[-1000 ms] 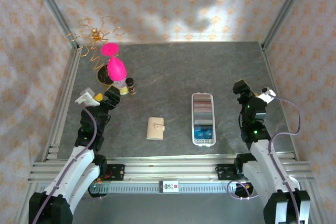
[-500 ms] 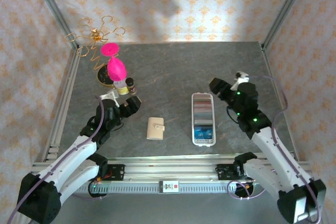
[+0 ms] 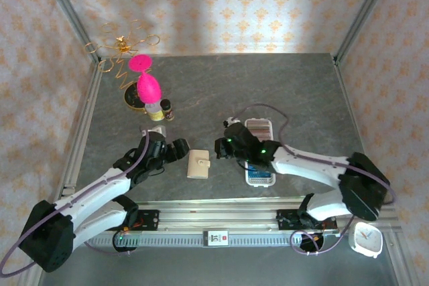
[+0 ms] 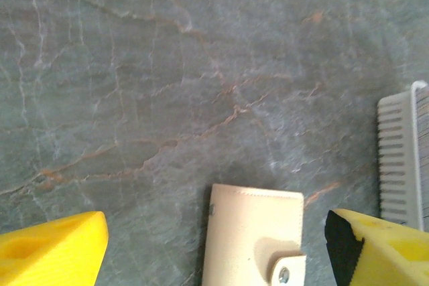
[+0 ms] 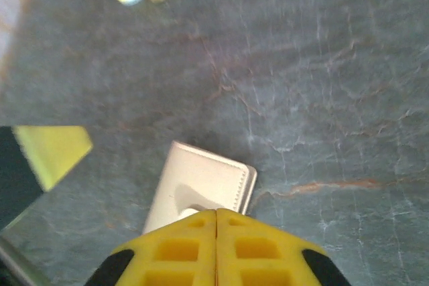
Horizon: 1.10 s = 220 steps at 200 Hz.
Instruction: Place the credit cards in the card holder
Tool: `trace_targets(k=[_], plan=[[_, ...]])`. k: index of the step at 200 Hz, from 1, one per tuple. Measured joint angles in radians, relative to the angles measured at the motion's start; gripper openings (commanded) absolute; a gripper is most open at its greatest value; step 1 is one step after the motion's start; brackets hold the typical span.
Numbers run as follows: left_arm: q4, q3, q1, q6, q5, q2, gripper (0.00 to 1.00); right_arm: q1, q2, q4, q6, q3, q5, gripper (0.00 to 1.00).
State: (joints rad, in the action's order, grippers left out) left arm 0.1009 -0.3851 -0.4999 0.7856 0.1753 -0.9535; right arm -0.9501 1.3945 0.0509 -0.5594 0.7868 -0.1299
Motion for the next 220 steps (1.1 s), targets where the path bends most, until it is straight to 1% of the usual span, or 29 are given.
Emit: trace_targets(k=[19, 58, 86, 125, 163, 198, 209, 220], plan=[[0.006, 0.001, -0.02, 0.0, 0.0, -0.024, 0.82, -0.023, 0.087, -0.023, -0.014, 0.018, 0.0, 0.0], [0.007, 0.002, -0.045, 0.0, 0.001, -0.058, 0.75, -0.049, 0.224, -0.06, -0.032, 0.091, -0.007, 0.0], [-0.001, 0.024, -0.058, 0.003, 0.003, -0.059, 0.73, -0.049, 0.293, -0.079, -0.04, 0.127, -0.008, 0.0], [-0.012, 0.058, -0.071, 0.011, 0.02, -0.059, 0.73, -0.049, 0.331, -0.091, -0.058, 0.129, -0.003, 0.0], [-0.027, 0.06, -0.091, 0.011, 0.037, -0.077, 0.7, -0.049, 0.369, -0.094, -0.081, 0.114, 0.009, 0.0], [-0.077, 0.068, -0.1, 0.026, 0.077, -0.093, 0.63, -0.049, 0.366, -0.153, -0.107, 0.078, 0.014, 0.0], [-0.099, 0.075, -0.104, 0.032, 0.088, -0.093, 0.59, -0.049, 0.364, -0.172, -0.114, 0.067, 0.014, 0.0], [-0.12, 0.082, -0.109, 0.039, 0.103, -0.095, 0.58, -0.049, 0.364, -0.184, -0.121, 0.06, 0.015, 0.0]])
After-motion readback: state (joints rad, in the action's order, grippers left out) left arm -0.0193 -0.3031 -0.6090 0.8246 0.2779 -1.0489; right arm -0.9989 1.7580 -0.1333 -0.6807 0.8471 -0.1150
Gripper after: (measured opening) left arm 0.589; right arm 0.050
